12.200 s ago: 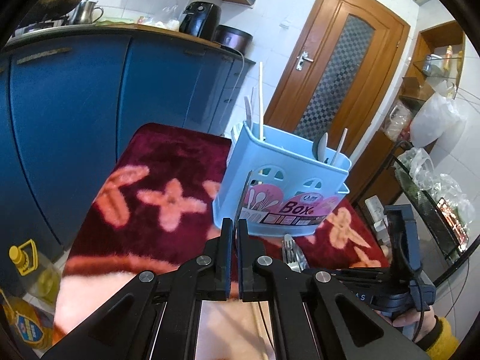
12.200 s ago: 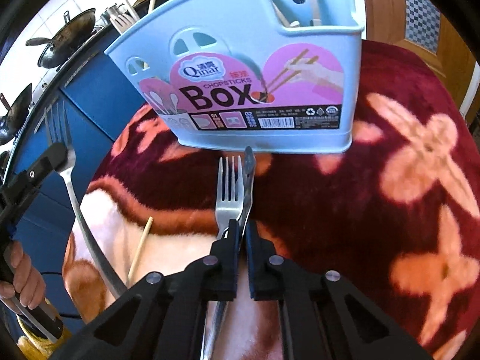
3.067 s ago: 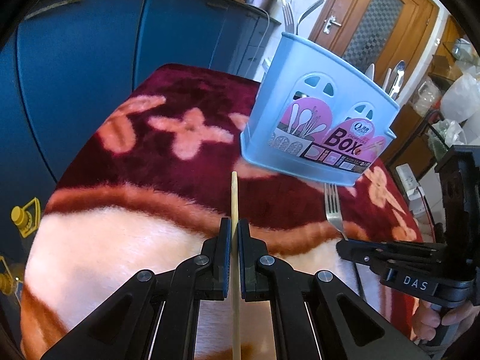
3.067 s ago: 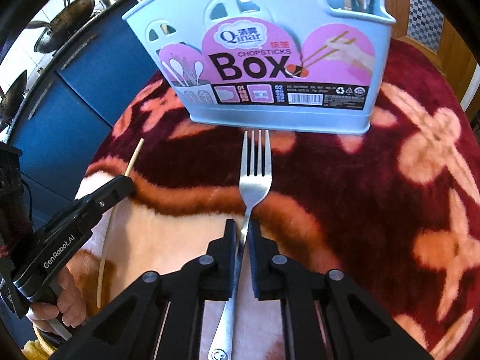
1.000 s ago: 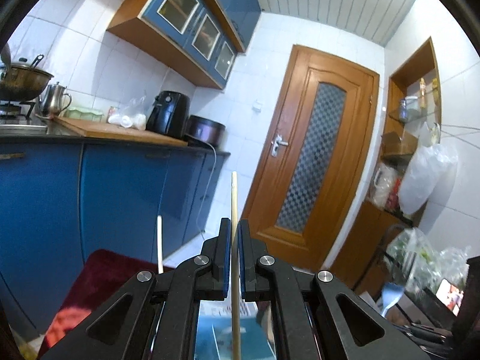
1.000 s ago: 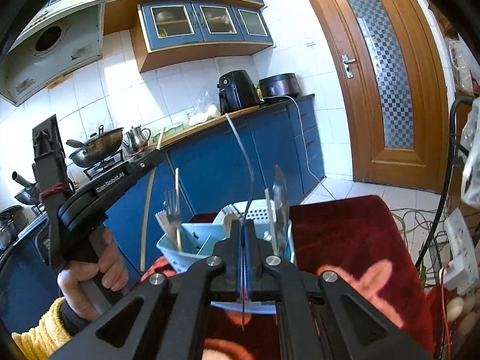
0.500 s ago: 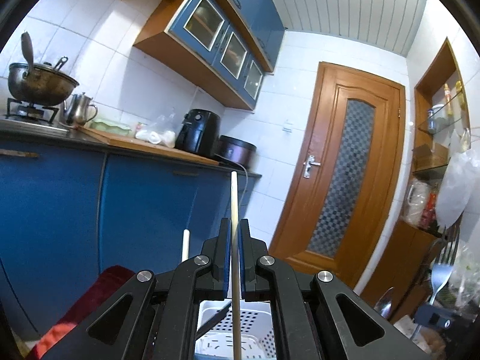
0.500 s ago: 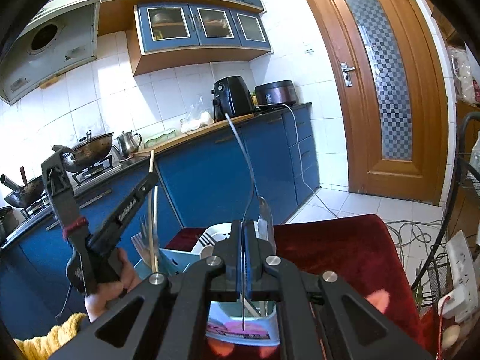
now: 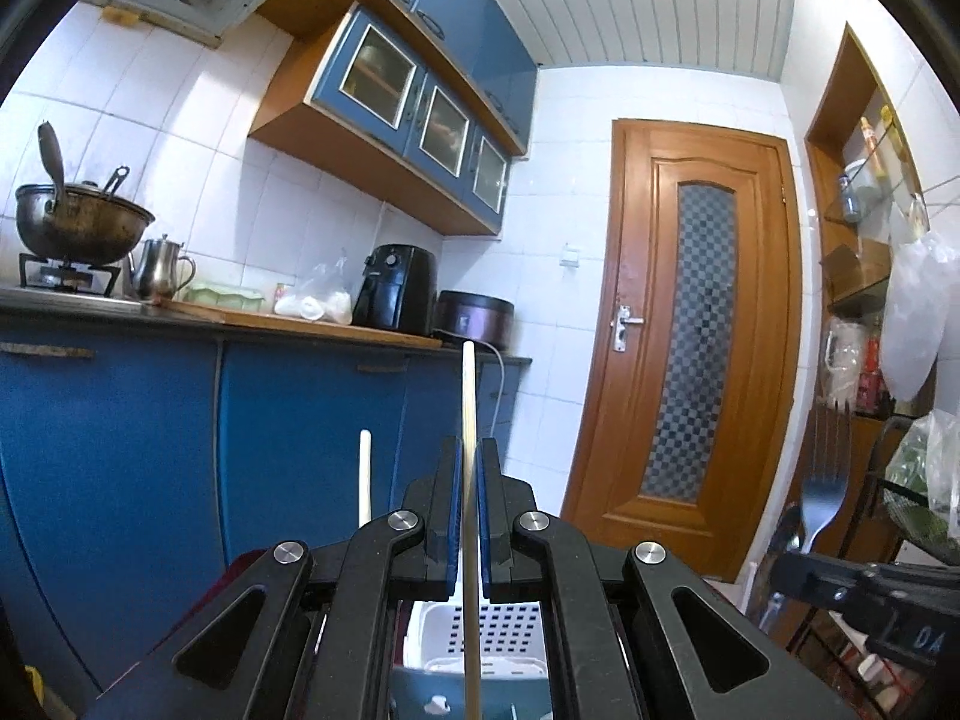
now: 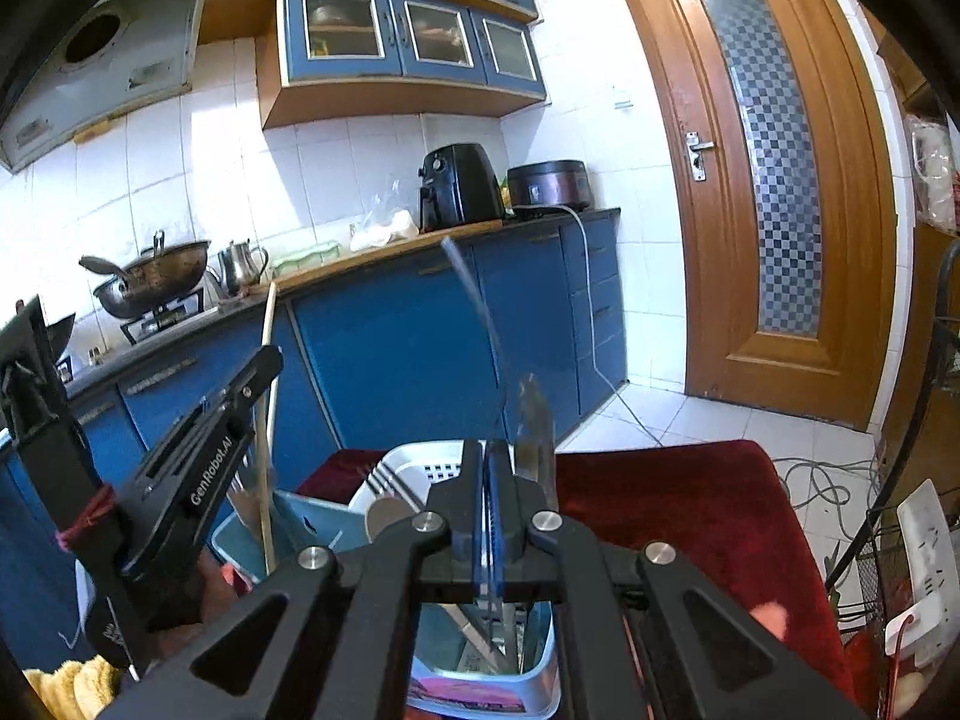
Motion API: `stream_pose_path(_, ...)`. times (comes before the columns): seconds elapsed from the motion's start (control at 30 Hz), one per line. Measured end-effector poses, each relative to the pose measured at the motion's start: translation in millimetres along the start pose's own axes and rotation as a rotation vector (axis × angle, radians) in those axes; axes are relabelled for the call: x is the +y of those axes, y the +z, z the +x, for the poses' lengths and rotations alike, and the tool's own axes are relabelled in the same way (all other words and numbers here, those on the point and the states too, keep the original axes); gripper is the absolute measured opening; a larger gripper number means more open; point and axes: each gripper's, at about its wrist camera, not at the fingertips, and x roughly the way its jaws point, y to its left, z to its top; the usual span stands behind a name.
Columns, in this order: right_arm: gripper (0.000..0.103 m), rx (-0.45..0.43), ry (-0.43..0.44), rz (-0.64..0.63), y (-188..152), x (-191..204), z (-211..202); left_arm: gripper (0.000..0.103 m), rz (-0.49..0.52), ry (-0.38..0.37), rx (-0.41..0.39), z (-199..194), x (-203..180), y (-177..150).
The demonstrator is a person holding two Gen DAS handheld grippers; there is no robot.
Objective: Organize utensils
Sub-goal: 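Open both tools to drop the chopstick and fork into the caddy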
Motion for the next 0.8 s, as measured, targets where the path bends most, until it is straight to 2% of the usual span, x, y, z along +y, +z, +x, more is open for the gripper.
stream_pose_path(0.2, 0.011, 0.068, 0.010, 0.020, -12.0, -1.8, 8.1, 0.004, 0.034, -0.008, 0.018, -8.8, -2.7, -5.3)
stream_pose_path(0.3, 0.011, 0.070, 0.011, 0.033, -16.1, -2.4, 4.9, 0.004, 0.047, -0.020, 0.042, -12.7, -3.7, -5.6)
stream_pose_path(0.47, 0.030, 0.056, 0.019, 0.052, -16.0, -2.4, -5.2, 0.005, 0.054, -0.028, 0.093, -14.6, -3.6, -7.7)
stream_pose_path(0.63, 0.037, 0.032, 0.019, 0.068, -13.8, -1.7, -18.7, 0.009, 0.058, -0.037, 0.116, -21.1, -3.5, -5.2)
stream_pose_path(0.8, 0.042, 0.007, 0.022, 0.081, -11.9, 2.6, -33.4, 0.020, 0.067, -0.049, 0.131, -32.1, -3.1, 0.7)
